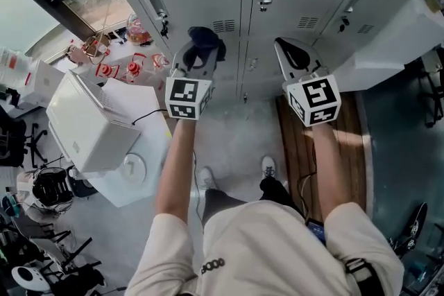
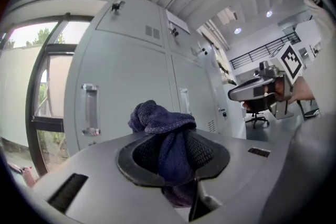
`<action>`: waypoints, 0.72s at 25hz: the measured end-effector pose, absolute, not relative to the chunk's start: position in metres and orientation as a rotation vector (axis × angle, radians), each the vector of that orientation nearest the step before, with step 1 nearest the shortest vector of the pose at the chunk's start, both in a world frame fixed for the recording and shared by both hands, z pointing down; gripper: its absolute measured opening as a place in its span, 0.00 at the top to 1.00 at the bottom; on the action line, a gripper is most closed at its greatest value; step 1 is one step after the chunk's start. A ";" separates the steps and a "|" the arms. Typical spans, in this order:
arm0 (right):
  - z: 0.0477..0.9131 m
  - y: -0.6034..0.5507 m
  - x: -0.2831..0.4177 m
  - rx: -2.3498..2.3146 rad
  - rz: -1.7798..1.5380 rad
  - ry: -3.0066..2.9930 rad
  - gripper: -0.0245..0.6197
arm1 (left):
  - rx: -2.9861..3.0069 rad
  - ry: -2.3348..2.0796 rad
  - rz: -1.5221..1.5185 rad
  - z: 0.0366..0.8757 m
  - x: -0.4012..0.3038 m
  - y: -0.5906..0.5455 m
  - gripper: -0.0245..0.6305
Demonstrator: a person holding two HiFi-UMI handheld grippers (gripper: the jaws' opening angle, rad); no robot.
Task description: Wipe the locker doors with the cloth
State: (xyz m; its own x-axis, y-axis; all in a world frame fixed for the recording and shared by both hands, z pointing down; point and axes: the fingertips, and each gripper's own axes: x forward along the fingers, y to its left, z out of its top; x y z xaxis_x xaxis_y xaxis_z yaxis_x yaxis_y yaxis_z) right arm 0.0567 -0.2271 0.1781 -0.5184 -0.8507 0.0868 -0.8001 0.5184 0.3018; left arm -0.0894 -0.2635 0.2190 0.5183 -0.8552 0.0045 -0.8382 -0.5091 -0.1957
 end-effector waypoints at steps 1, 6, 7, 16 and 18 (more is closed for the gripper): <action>0.169 -0.227 0.050 1.391 -0.352 -2.543 0.95 | -2.563 1.458 -0.132 0.206 -0.098 -0.257 0.79; 0.143 -0.211 0.027 1.362 -0.394 -2.557 0.95 | -2.393 1.452 -0.220 0.163 -0.133 -0.216 0.79; 0.138 -0.208 0.024 1.358 -0.397 -2.567 0.95 | -2.372 1.443 -0.238 0.157 -0.136 -0.209 0.79; 0.110 -0.187 -0.006 1.301 -0.477 -2.638 0.95 | -2.366 1.442 -0.164 0.125 -0.155 -0.170 0.79; 0.108 -0.188 -0.008 1.301 -0.492 -2.630 0.95 | -2.363 1.439 -0.155 0.120 -0.157 -0.167 0.79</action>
